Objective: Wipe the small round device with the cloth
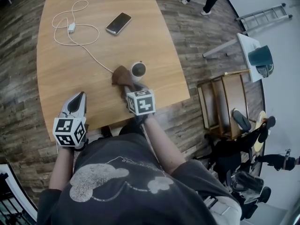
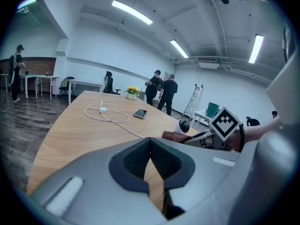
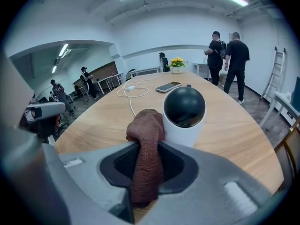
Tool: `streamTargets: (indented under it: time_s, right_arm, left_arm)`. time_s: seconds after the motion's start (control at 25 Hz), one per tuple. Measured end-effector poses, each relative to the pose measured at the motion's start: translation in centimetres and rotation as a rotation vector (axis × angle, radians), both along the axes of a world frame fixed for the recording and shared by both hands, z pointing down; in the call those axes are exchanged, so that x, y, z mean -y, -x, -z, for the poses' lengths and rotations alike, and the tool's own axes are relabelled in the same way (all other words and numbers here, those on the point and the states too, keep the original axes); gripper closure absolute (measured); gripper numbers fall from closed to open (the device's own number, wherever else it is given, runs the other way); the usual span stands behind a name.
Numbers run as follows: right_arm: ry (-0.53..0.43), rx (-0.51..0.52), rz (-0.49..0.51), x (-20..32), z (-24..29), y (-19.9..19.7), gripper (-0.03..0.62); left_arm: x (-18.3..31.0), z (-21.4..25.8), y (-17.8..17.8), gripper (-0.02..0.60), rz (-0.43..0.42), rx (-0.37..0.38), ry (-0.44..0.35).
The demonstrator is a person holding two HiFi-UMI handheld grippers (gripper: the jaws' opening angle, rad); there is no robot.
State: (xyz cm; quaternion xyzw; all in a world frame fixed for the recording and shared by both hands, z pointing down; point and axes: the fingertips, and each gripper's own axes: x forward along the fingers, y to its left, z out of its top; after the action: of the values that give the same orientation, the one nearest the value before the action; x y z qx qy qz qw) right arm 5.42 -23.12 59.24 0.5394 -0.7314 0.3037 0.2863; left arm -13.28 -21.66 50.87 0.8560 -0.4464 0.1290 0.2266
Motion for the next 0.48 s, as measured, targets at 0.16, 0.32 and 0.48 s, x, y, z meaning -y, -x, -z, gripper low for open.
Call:
streamTargets:
  time_s: [0.16, 0.32, 0.48]
  right_arm:
    - [-0.018, 0.002, 0.007, -0.5, 0.6, 0.4, 0.514]
    - [-0.059, 0.012, 0.011, -1.3, 2.0, 0.9, 0.513]
    - [-0.108, 0.021, 0.008, -3.0, 3.8, 1.2, 0.513]
  left_arm:
    - [0.3, 0.6, 0.2, 0.563, 0.000, -0.009, -0.020]
    - [0.5, 1.1, 0.1, 0.563, -0.017, -0.021, -0.047]
    - [-0.6, 1.3, -0.4, 0.563, -0.064, -0.017, -0.065]
